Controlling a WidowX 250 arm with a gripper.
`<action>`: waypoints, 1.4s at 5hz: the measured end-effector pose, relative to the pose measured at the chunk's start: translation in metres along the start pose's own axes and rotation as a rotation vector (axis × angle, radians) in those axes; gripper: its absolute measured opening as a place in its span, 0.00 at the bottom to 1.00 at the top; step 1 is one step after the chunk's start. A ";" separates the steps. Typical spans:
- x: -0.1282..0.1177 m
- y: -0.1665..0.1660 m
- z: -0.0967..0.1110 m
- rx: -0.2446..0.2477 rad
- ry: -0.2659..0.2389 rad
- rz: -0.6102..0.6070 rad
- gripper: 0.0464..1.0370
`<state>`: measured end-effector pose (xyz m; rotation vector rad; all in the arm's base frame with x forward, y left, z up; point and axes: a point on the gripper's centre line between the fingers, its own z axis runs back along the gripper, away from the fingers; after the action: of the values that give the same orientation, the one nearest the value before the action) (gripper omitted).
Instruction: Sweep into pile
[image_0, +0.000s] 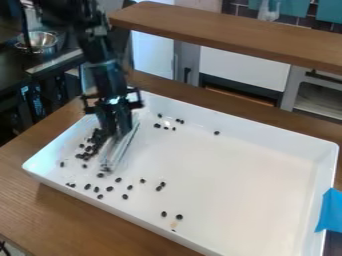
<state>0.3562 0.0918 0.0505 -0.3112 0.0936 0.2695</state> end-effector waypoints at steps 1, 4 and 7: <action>-0.009 -0.049 0.009 -0.085 -0.027 -0.019 0.27; -0.049 -0.129 -0.017 -0.148 -0.010 -0.034 0.27; -0.070 -0.136 -0.043 -0.140 -0.025 -0.051 0.27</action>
<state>0.3242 -0.0634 0.0582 -0.4483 0.0420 0.2300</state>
